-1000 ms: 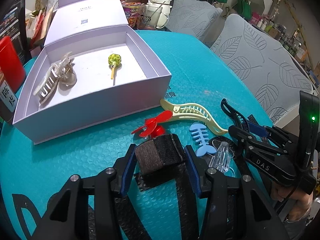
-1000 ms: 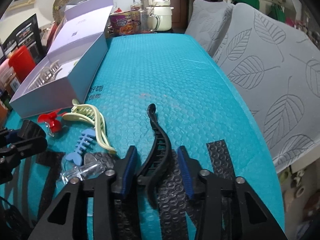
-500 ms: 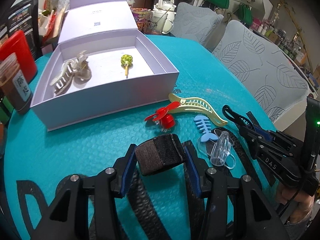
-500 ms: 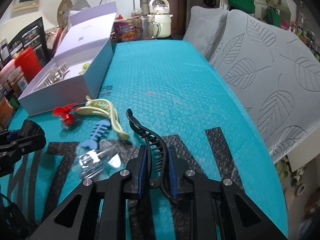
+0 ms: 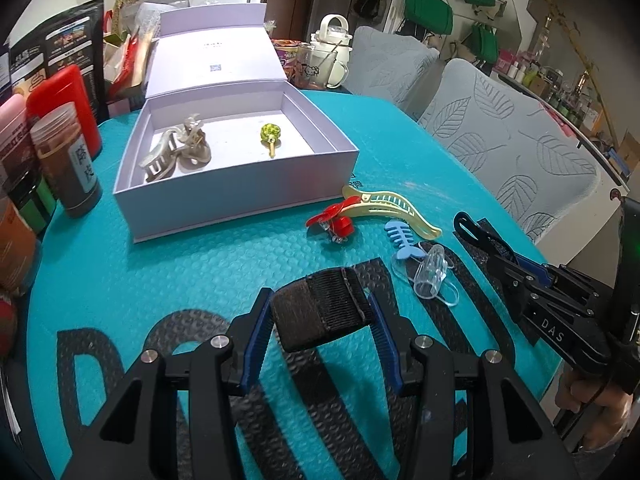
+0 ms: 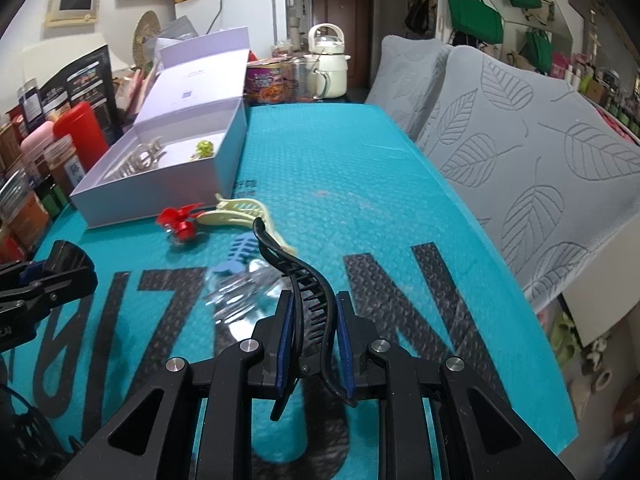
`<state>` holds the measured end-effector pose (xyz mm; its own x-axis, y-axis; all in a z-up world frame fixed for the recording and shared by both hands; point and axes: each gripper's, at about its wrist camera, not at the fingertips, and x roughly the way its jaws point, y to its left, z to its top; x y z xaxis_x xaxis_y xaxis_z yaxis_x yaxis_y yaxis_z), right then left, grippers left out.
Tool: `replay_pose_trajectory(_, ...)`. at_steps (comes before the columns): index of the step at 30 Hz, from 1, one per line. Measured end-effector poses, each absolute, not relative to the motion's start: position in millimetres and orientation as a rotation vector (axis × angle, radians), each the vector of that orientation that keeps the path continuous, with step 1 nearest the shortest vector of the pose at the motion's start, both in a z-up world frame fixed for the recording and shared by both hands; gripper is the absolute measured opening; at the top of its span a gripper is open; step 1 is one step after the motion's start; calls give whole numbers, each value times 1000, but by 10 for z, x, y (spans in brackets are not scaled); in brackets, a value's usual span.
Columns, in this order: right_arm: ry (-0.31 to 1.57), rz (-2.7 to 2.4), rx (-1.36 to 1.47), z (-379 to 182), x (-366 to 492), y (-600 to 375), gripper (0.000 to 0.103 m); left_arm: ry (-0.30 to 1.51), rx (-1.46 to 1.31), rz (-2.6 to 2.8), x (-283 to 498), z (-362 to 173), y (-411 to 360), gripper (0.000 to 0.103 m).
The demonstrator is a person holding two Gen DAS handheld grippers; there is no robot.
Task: Organize rigid objects
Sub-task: 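Lift the black hair tie and black claw clip toward the gift box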
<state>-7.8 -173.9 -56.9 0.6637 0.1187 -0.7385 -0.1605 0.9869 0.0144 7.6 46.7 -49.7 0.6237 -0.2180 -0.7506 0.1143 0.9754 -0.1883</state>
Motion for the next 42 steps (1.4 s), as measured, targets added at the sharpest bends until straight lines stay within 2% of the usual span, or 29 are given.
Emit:
replay_pose_trajectory(15,804,344,-60,-504,-345,-1202,20,822,-173,-101,-252,-405,836,47)
replay_pose_trajectory(31,819,484,-100,-466,-377,-703,20,819,-196,-41,-314,-395,1217,47)
replay_pose_trajectory(42,796,561,-152,-326,-311,-471,20,780,-163,-34,-243,-186,1301,47)
